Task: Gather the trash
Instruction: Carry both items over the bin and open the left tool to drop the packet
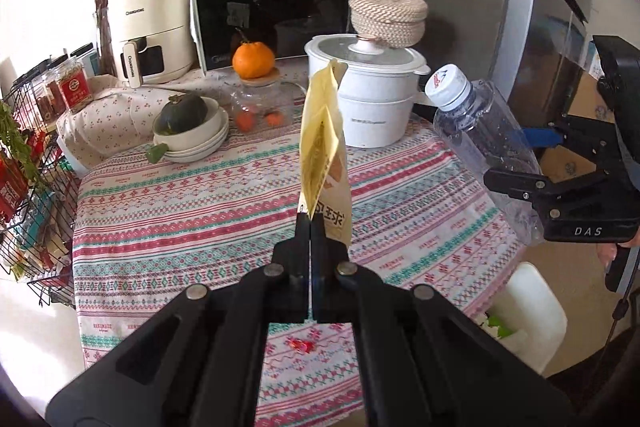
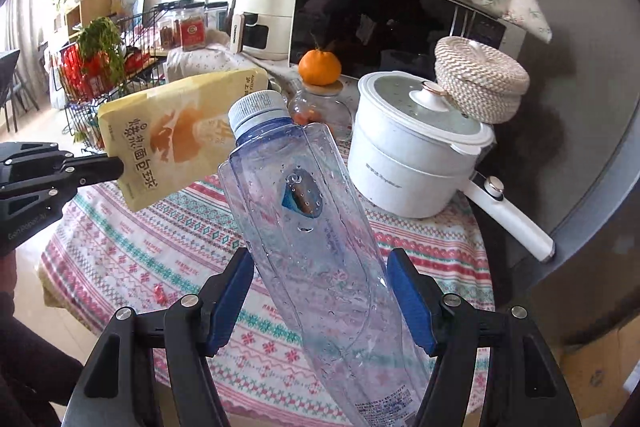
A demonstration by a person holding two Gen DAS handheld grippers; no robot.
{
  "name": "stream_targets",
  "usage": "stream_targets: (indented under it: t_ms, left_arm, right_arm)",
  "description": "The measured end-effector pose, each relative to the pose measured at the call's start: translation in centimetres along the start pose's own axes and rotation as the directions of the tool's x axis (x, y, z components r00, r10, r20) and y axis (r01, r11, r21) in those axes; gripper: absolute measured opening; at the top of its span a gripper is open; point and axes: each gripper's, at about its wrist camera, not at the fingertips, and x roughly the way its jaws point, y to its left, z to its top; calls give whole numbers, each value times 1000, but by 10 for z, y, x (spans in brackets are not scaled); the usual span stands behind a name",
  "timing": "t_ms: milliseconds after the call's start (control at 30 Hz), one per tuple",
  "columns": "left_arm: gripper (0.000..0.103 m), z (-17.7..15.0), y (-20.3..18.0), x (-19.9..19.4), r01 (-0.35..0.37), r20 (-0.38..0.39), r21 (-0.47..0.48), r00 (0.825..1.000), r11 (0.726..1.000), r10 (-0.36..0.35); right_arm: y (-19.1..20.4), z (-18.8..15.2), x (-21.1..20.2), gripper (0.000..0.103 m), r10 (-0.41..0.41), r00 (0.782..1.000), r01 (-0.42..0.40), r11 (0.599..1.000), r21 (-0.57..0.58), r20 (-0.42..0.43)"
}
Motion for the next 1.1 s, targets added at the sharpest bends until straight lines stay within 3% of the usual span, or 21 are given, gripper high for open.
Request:
stream_targets:
  t_ms: [200, 333, 467, 500, 667, 933, 1100]
  left_arm:
    - [0, -21, -46, -18, 98, -32, 50, 995, 994, -97]
    - [0, -38, -74, -18, 186, -91, 78, 980, 979, -179]
    - [0, -60, -105, -7, 287, -196, 99, 944, 953, -264]
    - [0, -65, -113, -4, 308, -222, 108, 934, 945, -279]
    - [0, -92, -160, 7, 421, -350, 156, 869, 894, -349]
    - [0, -122, -216, 24, 504, -493, 224, 797, 834, -349]
    - [1, -134, -238, 38, 518, -541, 239, 773, 822, -330]
  right_arm:
    - [-15, -42, -50, 70, -13, 999, 10, 998, 68, 43]
    - [-31, -70, -70, 70, -13, 997, 3, 990, 144, 70]
    - [-46, -107, -73, 70, -12, 997, -4, 980, 201, 82]
    - [-50, -116, -68, 70, -12, 999, 1, 977, 215, 49]
    - [-69, -141, -64, 70, -26, 1000, 27, 968, 249, -7]
    - [-91, -194, -72, 70, -35, 997, 54, 948, 314, -66]
    - [-106, -215, -77, 70, -41, 995, 72, 929, 364, -92]
